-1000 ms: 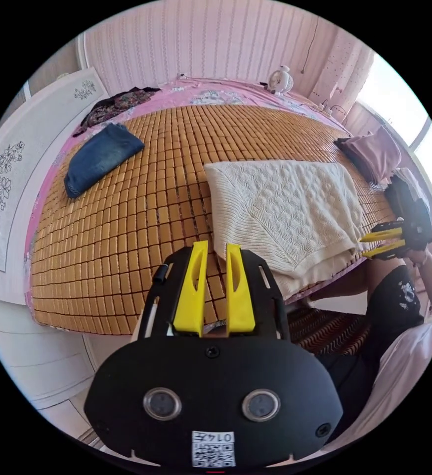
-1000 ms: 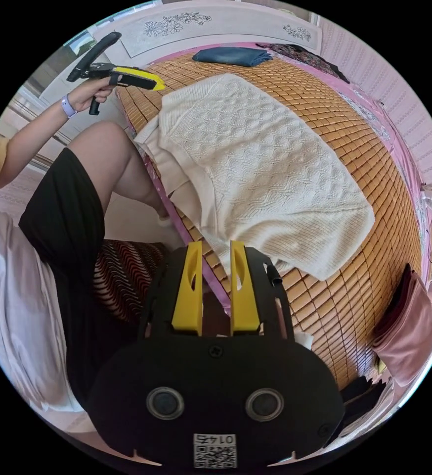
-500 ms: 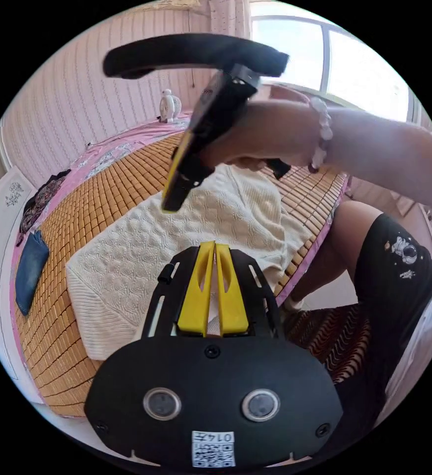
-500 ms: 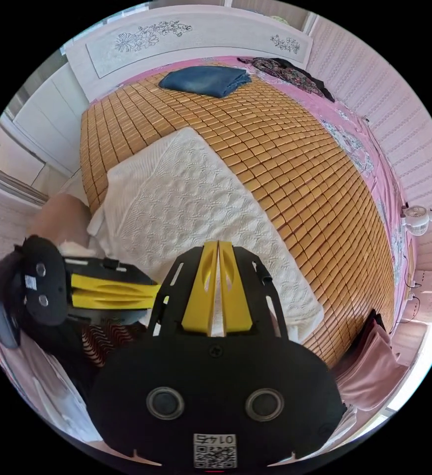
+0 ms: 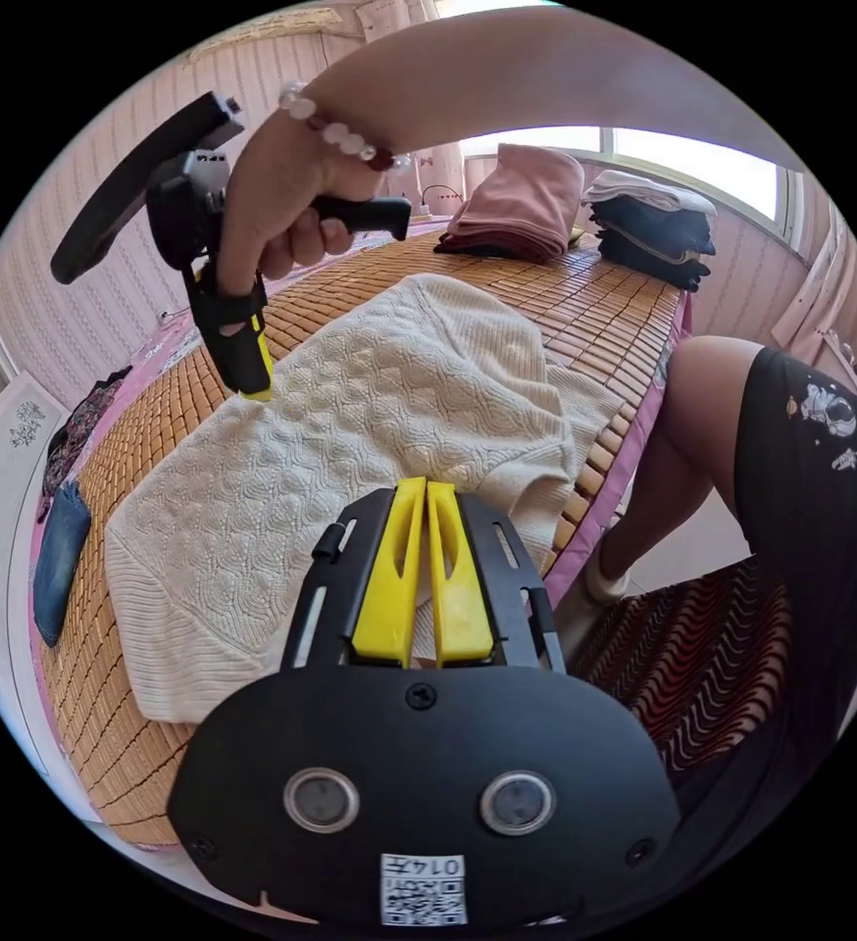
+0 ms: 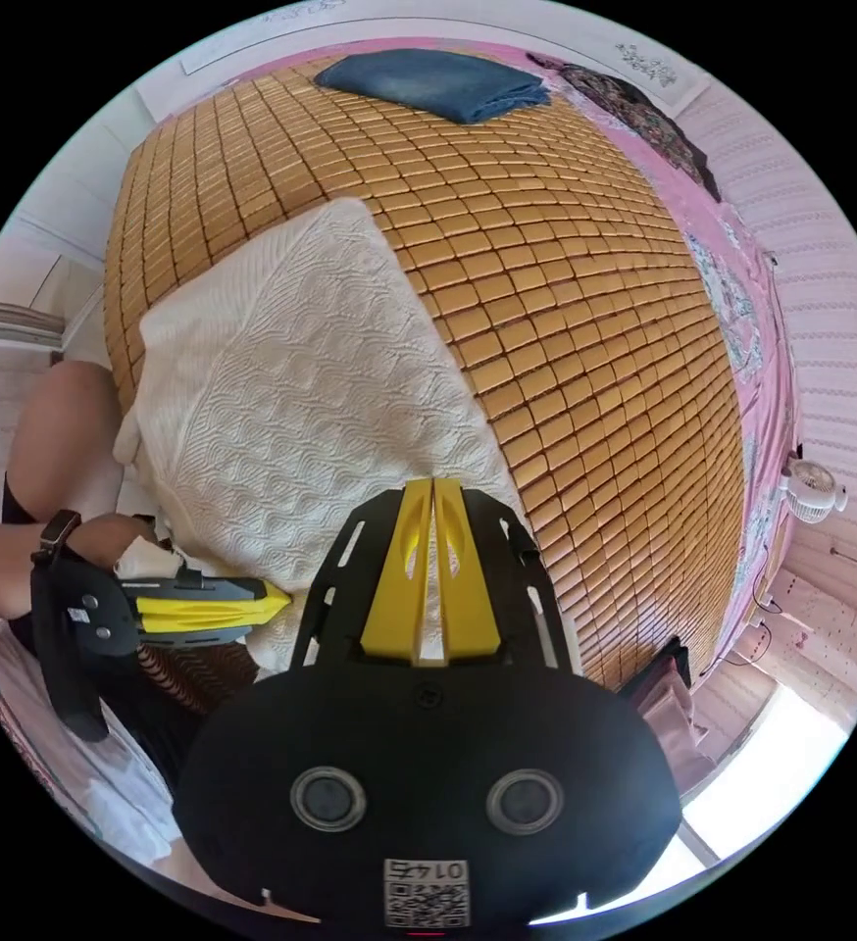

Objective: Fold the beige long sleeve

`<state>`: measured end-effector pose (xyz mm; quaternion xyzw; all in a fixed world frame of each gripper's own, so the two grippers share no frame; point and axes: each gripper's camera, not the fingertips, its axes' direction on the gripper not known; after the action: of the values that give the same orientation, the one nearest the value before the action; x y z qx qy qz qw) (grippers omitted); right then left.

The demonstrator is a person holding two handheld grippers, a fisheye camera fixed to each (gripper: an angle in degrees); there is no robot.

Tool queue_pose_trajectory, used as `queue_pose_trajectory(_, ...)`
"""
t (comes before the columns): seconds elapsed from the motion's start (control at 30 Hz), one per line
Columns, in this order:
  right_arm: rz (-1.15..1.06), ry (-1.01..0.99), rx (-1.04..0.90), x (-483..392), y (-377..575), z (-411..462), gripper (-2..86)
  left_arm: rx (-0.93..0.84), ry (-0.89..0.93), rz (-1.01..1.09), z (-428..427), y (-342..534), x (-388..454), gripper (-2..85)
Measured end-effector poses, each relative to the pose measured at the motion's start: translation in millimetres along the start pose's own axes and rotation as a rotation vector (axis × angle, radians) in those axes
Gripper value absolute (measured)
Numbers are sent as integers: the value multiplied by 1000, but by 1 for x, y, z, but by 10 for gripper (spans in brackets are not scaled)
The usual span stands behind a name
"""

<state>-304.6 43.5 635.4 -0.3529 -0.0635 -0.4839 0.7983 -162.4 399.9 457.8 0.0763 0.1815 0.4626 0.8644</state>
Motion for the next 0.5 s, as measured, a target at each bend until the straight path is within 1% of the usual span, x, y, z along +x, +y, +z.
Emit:
queue_pose_trajectory(0.03, 9, -4, -46, 4, -7, 16, -4, -1, 2, 1, 2, 2, 0, -10)
queue_pose_trajectory(0.07, 11, 7, -31, 8, -11, 17, -4, 1, 7, -1, 5, 6, -1, -10)
queue_pose_trajectory(0.1, -1, 2, -57, 10, -14, 17, -4, 6, 15, -3, 9, 9, -2, -10)
queue_pose_trajectory(0.13, -55, -17, -121, 14, -20, 15, -4, 8, 19, -4, 10, 11, -2, -10)
queue_pose_trajectory(0.17, -107, -63, -178, 21, -26, 12, -5, 13, 25, -3, 13, 15, -3, -10)
queue_pose_trajectory(0.2, -111, -90, -194, 26, -29, 11, -5, 16, 28, -2, 16, 19, -3, -10)
queue_pose_trajectory(0.27, -69, -196, -242, 47, -39, 21, -5, 16, 27, -3, 21, 24, -3, -10)
queue_pose_trajectory(0.33, -59, -226, -266, 56, -41, 28, -5, 15, 27, 4, 25, 28, -2, -10)
queue_pose_trajectory(0.4, -81, -207, -277, 57, -38, 30, -5, 17, 45, 0, 30, 34, -5, -10)
queue_pose_trajectory(0.5, -74, -160, -192, 59, -16, 29, -5, 22, 75, 9, 35, 42, -10, -10)
